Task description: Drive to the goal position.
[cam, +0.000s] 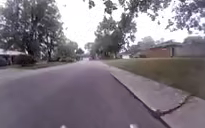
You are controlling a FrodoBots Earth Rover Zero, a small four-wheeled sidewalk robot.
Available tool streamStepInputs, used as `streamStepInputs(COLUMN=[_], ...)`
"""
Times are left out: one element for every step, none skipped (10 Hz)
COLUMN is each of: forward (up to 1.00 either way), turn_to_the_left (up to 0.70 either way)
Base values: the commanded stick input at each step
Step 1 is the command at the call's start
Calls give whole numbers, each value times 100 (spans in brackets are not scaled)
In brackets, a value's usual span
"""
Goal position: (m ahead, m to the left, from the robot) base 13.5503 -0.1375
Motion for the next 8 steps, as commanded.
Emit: streamStepInputs(forward=[100,100,100,100,100,100,100,100], turn_to_the_left=[-11,0,0,0,0,0,0,0])
